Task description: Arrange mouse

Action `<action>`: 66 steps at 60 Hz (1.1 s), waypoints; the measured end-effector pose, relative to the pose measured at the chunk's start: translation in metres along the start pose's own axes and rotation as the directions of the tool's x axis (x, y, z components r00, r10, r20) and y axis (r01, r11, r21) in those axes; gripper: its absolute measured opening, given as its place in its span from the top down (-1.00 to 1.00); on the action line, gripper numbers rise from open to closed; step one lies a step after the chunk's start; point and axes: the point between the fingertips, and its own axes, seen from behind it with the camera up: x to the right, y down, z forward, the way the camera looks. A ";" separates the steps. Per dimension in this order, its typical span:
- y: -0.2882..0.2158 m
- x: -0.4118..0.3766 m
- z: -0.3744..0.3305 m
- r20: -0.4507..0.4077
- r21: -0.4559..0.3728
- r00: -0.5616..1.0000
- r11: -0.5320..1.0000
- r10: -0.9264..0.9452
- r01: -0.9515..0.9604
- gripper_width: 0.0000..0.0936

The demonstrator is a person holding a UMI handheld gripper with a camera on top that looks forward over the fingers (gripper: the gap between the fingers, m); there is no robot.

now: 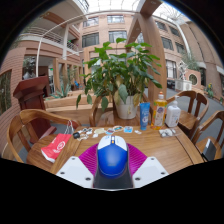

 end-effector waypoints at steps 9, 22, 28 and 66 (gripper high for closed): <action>0.076 -0.019 0.040 0.010 -0.153 0.999 0.987 -0.038 0.039 0.18; 0.130 -0.033 0.054 0.038 -0.250 0.998 0.967 -0.047 0.055 -0.03; 0.126 -0.030 0.048 0.025 -0.236 0.997 0.969 -0.072 0.076 -0.35; 0.027 -0.037 -0.152 -0.044 -0.069 0.995 0.993 -0.095 0.092 -0.83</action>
